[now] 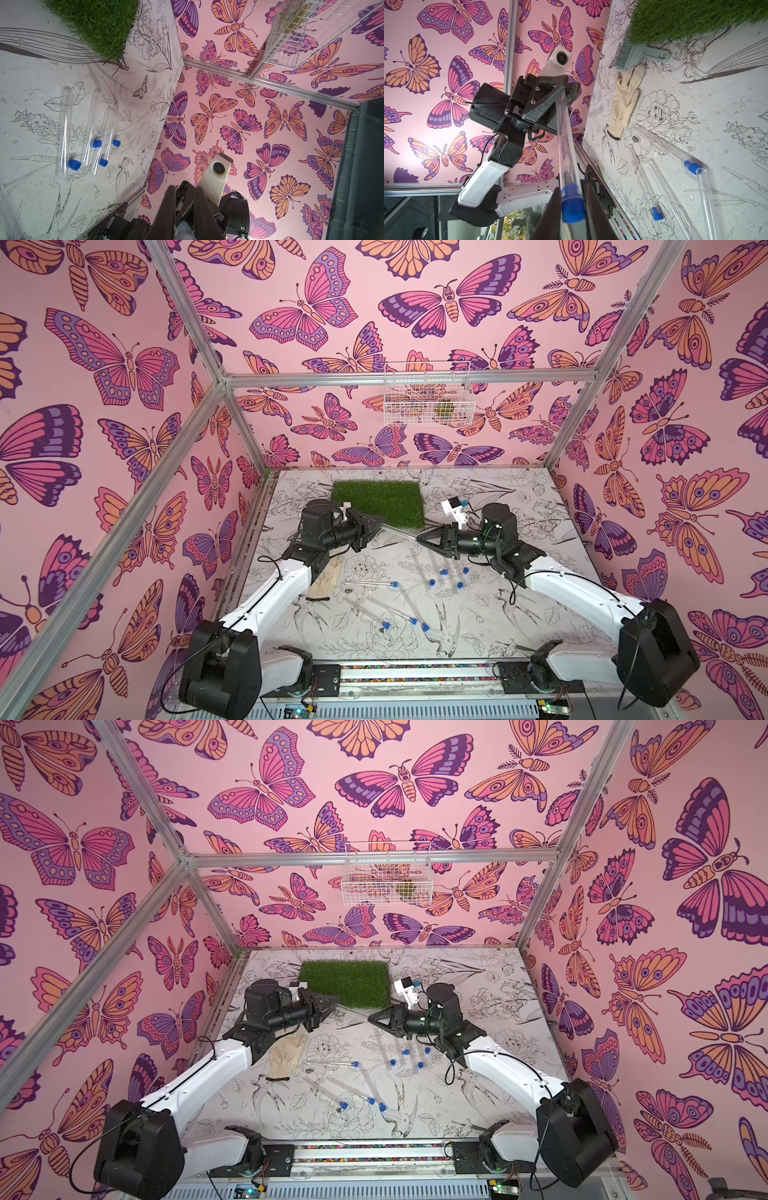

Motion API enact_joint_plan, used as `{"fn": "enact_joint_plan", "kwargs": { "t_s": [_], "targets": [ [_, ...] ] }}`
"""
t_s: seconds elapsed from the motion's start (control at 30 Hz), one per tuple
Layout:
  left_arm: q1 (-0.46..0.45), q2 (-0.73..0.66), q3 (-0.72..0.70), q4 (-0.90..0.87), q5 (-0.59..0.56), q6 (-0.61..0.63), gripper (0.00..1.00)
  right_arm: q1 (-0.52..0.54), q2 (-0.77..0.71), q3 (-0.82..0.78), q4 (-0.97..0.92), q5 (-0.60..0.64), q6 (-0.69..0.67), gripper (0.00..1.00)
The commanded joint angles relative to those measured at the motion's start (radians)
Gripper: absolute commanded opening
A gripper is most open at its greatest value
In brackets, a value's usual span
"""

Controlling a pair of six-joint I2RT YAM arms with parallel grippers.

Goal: Remove stoppers from test tubes
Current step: Open the stopper on the test tube.

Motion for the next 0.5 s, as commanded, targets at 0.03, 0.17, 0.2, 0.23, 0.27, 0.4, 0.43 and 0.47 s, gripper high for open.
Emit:
{"fn": "enact_joint_plan", "kwargs": {
  "t_s": [0.03,0.17,0.2,0.23,0.27,0.4,0.43,0.47],
  "targets": [
    [0.008,0.005,-0.029,0.044,0.007,-0.014,0.00,-0.001,0.004,-0.012,0.043,-0.008,0.013,0.21],
    [0.007,0.006,-0.038,0.053,-0.003,-0.025,0.00,-0.001,-0.008,-0.023,0.036,-0.003,0.008,0.20],
    [0.007,0.004,-0.040,0.055,-0.007,-0.026,0.00,-0.002,-0.010,-0.025,0.033,-0.003,0.004,0.20],
    [0.007,0.004,-0.043,0.055,-0.010,-0.027,0.00,-0.001,-0.014,-0.026,0.023,-0.003,-0.002,0.19],
    [0.009,0.004,-0.046,0.056,-0.011,-0.026,0.00,-0.002,-0.016,-0.026,0.012,-0.001,-0.009,0.19],
    [0.014,0.005,-0.057,0.053,-0.009,-0.021,0.00,-0.003,-0.025,-0.029,-0.012,-0.001,-0.021,0.18],
    [0.016,0.004,-0.059,0.052,-0.009,-0.019,0.00,-0.004,-0.027,-0.029,-0.015,-0.003,-0.024,0.18],
    [0.020,0.004,-0.062,0.048,-0.008,-0.015,0.00,-0.005,-0.028,-0.031,-0.021,-0.005,-0.027,0.18]
  ]
}}
